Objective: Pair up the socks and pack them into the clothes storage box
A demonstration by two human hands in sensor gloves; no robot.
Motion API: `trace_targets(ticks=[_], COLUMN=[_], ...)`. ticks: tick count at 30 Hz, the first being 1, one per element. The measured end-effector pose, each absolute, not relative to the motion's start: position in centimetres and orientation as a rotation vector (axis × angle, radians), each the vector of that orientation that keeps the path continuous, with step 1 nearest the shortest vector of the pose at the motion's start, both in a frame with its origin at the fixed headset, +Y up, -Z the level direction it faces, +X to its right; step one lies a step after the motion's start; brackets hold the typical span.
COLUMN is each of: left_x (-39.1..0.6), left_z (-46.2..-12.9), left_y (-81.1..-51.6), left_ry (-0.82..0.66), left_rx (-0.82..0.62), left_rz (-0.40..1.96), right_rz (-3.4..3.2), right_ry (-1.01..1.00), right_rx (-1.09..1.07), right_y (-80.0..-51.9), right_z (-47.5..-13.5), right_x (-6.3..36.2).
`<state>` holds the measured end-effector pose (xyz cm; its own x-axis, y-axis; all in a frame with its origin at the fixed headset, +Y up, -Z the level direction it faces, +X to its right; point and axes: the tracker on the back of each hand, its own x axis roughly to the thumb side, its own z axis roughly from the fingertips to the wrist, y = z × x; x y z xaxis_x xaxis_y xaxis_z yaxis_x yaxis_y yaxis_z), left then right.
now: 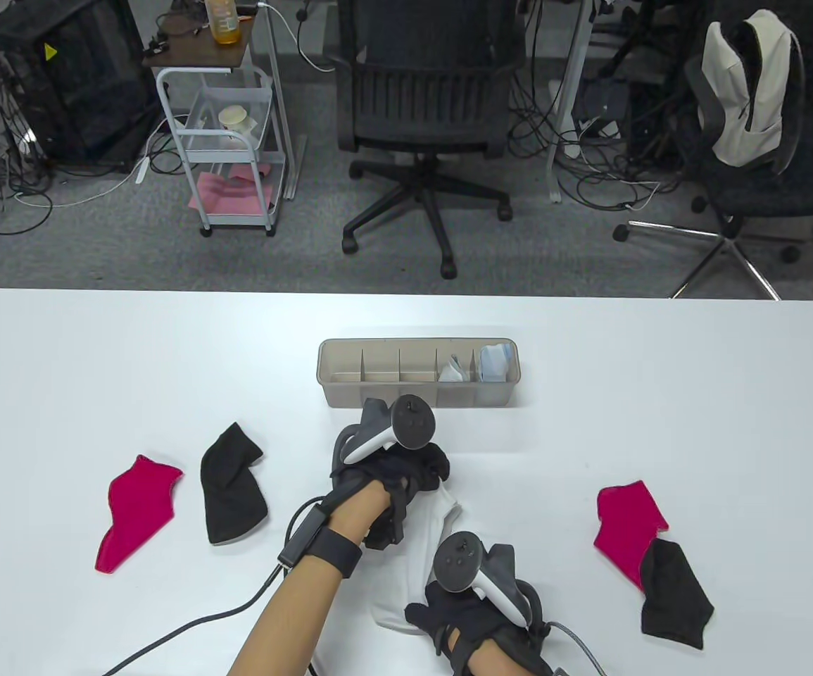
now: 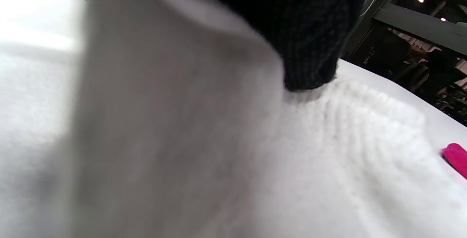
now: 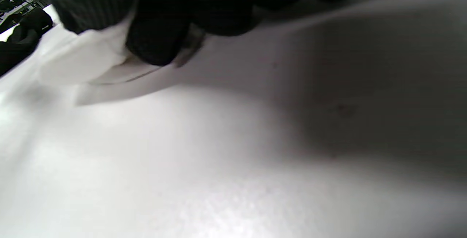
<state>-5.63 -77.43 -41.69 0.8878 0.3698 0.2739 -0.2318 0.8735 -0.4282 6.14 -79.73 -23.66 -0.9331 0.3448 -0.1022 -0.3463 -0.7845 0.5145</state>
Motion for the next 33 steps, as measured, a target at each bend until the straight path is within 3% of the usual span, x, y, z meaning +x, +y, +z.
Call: trace_targets(ticks=[8,15,20,25,28,33], left_x=[-5.9,-6.5,-8.7,-11.5,-12.6,-13.2], left_z=[-41.5,-41.0,-39.3,-35.3,-32.3,-28.3], left_y=[-79.7,-79.0,-76.4,-73.3,-72.8,-74.7], left_ry=[-0.321,-0.312,-0.281,-0.321,-0.420,-0.485], left_rx=[-0.428,-0.424,-0.322,-0.230,-0.296,-0.484], left_rz=[0.413,0.486,0.547,0.572,0.566,0.458], right_rz=[2.783,2.678,2.791,2.689,2.670,2.792], right_ry=[0.734,0.818,0.562,0.366,0.372,0.375], right_rx=[-0.015,-0.144,-0.197,0.079,0.194,0.336], right_y=[-79.4,-77.6,-75.5,-74.4,-74.5,-75.7], right_z=[-23.6,-23.1,-23.5,-23.4,-23.1,-22.9], right_x=[6.0,9.0,10.9,9.9,8.6,7.0])
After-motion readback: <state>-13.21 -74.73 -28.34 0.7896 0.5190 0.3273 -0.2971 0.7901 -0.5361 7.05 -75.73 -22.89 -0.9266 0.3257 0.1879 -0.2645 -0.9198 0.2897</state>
